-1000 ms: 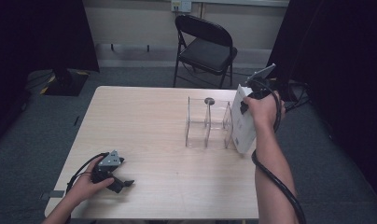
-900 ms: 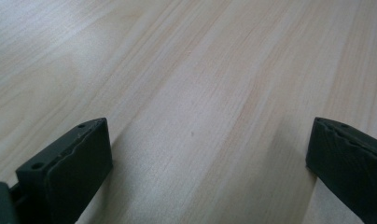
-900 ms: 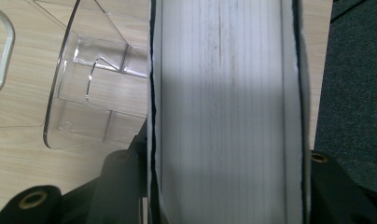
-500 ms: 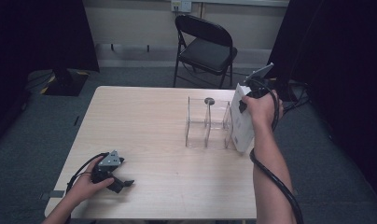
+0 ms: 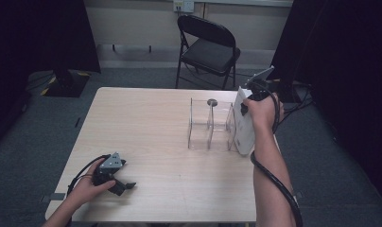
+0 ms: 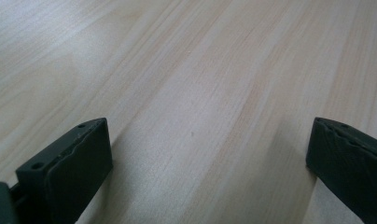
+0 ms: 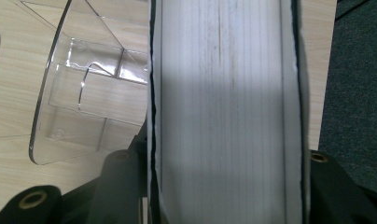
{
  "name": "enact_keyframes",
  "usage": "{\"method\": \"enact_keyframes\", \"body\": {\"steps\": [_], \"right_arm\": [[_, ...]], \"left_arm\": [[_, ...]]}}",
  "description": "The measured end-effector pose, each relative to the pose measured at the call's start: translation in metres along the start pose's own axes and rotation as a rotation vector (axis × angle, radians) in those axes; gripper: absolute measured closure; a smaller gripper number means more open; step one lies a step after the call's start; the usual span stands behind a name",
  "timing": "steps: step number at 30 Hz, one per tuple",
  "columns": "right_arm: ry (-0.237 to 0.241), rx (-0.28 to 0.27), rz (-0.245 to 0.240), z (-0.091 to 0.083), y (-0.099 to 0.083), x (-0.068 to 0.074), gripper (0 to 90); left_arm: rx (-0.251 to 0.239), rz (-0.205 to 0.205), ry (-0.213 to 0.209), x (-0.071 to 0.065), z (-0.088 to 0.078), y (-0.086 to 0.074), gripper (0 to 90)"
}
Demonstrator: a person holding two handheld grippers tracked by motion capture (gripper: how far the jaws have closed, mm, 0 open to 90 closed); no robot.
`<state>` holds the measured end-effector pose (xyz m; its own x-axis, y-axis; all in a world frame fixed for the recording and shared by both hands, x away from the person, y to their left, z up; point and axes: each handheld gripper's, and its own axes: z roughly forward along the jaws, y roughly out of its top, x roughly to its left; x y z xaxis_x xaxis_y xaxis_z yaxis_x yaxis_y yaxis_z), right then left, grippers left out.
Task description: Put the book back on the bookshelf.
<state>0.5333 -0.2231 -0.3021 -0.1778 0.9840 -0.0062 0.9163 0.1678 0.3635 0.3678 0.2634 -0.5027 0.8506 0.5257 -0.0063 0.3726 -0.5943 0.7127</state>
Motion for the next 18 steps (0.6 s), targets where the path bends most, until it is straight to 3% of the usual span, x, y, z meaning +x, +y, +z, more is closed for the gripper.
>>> {"method": "enact_keyframes", "body": {"steps": [18], "right_arm": [[-0.002, -0.023, 0.020, 0.0076, 0.0008, 0.0015, 52.2]], "left_arm": [[-0.001, 0.000, -0.006, 0.0003, 0.0001, -0.0001, 0.0]]}}
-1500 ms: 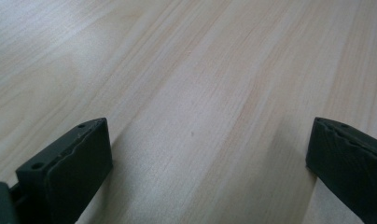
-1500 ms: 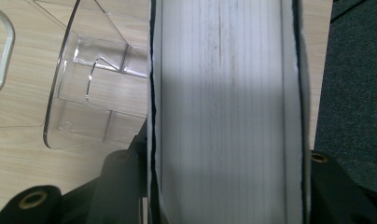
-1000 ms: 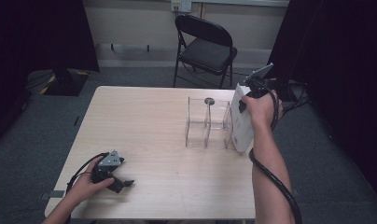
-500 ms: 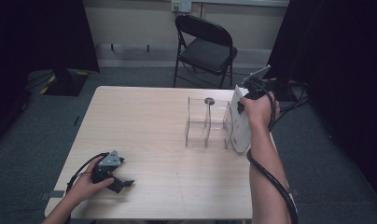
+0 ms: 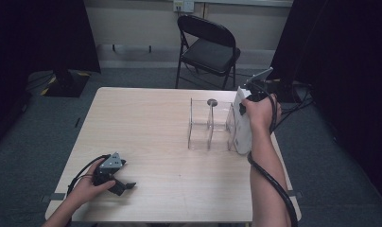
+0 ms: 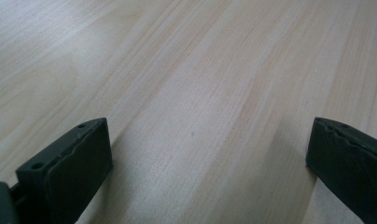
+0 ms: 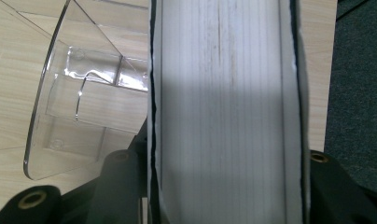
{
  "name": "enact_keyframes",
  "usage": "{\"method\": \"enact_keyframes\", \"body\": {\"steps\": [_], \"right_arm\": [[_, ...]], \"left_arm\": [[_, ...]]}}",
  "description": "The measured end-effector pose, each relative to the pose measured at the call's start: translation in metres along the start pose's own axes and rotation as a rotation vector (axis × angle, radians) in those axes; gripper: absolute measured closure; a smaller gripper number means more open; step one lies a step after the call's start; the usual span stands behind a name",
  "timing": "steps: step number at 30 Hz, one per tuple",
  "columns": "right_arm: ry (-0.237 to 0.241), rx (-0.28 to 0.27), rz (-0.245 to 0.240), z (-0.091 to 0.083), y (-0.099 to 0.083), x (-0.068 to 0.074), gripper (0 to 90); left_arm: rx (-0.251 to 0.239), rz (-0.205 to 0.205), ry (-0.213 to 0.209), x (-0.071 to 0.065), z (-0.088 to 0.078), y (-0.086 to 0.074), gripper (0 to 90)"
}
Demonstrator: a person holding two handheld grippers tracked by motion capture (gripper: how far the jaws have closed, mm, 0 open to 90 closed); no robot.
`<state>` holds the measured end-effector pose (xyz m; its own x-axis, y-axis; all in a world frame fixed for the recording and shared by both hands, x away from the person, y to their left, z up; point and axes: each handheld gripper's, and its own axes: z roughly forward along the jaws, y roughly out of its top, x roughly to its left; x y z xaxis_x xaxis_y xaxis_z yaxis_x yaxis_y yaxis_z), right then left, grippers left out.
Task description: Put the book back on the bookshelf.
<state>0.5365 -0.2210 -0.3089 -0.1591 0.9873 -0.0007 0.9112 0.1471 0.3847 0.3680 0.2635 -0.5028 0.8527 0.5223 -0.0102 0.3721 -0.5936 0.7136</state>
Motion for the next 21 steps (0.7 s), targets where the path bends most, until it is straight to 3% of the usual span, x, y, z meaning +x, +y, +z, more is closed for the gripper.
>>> {"method": "enact_keyframes", "body": {"steps": [21], "right_arm": [[0.011, -0.011, -0.004, -0.0006, -0.0038, -0.0064, 46.9]], "left_arm": [[0.000, 0.000, -0.001, 0.0000, 0.0000, 0.0000, 0.0]]}}
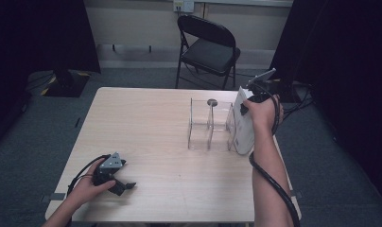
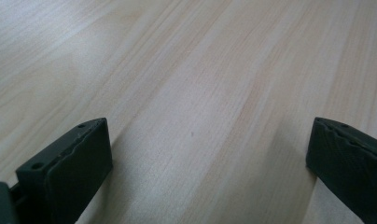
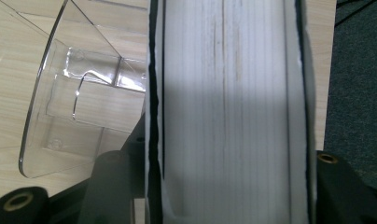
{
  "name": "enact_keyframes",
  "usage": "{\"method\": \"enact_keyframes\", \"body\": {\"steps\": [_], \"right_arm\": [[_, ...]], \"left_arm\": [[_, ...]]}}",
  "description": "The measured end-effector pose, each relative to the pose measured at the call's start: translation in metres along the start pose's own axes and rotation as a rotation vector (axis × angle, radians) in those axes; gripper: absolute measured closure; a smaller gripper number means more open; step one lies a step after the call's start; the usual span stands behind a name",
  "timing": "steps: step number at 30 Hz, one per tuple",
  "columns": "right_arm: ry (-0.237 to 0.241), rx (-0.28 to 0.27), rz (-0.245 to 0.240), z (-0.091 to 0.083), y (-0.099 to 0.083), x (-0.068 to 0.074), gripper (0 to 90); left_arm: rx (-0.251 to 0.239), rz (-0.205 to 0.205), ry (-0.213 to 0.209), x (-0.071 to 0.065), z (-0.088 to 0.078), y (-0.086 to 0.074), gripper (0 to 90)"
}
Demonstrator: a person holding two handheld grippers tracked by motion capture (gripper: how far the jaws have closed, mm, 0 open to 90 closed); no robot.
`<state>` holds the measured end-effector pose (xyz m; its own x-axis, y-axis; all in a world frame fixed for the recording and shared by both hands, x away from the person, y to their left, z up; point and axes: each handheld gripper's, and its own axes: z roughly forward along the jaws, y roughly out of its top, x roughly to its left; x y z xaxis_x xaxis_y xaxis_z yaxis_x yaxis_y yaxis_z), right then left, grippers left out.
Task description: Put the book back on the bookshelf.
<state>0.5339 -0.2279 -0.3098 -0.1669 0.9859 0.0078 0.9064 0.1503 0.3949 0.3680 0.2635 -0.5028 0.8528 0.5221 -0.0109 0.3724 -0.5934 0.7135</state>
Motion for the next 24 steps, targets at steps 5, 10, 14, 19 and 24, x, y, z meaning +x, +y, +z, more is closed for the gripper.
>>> {"method": "enact_keyframes", "body": {"steps": [5, 10, 14, 19, 24], "right_arm": [[-0.001, 0.005, -0.005, -0.002, 0.000, 0.001, 45.0], [0.009, 0.012, -0.010, -0.004, -0.002, 0.001, 40.2], [0.013, -0.001, -0.016, -0.007, -0.005, -0.001, 40.0], [0.020, -0.001, -0.014, -0.009, -0.009, -0.003, 38.6], [0.028, -0.008, -0.018, -0.013, -0.012, -0.003, 37.3]], "left_arm": [[0.002, 0.001, 0.005, 0.000, 0.000, 0.000, 0.0], [0.001, 0.000, 0.001, 0.000, 0.000, 0.000, 0.0], [0.001, 0.000, 0.005, 0.000, 0.000, 0.000, 0.0], [0.003, 0.008, -0.006, 0.001, 0.001, 0.001, 0.0], [0.001, 0.006, -0.005, 0.000, 0.001, 0.001, 0.0]]}}
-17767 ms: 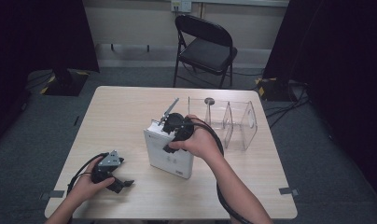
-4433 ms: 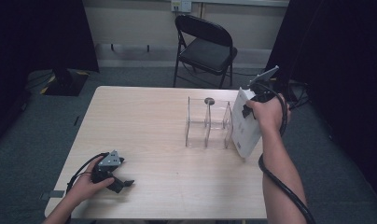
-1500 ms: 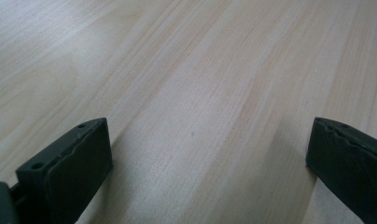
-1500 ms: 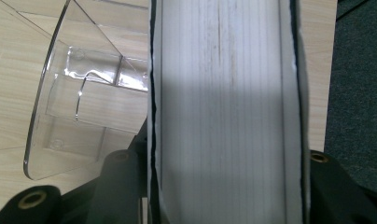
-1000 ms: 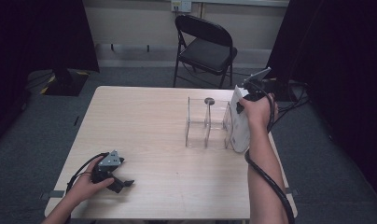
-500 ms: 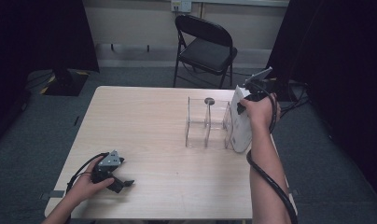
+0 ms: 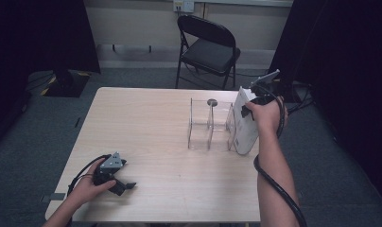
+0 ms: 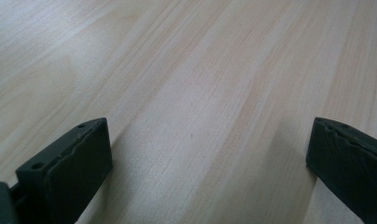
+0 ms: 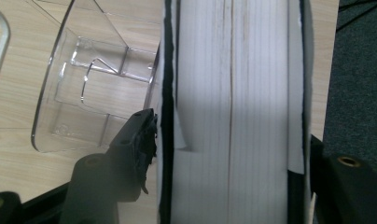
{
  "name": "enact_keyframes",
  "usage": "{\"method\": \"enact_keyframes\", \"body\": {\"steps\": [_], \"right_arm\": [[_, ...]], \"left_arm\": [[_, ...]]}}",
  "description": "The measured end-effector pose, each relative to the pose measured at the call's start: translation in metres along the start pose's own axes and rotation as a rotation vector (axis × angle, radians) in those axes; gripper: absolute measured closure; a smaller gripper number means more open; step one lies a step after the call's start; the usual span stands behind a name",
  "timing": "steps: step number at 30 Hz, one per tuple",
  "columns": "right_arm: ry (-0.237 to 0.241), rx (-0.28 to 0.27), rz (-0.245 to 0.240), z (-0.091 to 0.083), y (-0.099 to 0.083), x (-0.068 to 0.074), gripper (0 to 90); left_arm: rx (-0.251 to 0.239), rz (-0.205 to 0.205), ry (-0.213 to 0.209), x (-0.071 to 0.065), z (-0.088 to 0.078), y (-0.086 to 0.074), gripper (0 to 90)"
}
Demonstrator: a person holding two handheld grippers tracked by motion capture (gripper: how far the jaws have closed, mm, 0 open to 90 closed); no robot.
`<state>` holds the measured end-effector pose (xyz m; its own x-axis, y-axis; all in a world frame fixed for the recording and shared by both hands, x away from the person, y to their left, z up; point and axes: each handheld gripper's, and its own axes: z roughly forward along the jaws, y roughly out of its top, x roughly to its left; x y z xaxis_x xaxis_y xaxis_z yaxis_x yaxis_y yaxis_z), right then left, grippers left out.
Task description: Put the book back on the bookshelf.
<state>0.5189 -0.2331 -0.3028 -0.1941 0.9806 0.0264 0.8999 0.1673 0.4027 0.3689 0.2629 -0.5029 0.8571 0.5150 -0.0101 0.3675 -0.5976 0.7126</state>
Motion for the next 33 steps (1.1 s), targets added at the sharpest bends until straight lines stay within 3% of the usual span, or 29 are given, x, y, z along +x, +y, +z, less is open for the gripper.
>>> {"method": "enact_keyframes", "body": {"steps": [20, 33], "right_arm": [[0.028, -0.005, 0.004, -0.006, -0.015, -0.005, 30.7], [0.048, -0.004, 0.003, -0.009, -0.020, -0.001, 29.6]], "left_arm": [[-0.001, 0.001, 0.000, 0.000, 0.000, 0.000, 0.0], [-0.002, 0.001, -0.001, 0.000, 0.000, 0.000, 0.0]]}}
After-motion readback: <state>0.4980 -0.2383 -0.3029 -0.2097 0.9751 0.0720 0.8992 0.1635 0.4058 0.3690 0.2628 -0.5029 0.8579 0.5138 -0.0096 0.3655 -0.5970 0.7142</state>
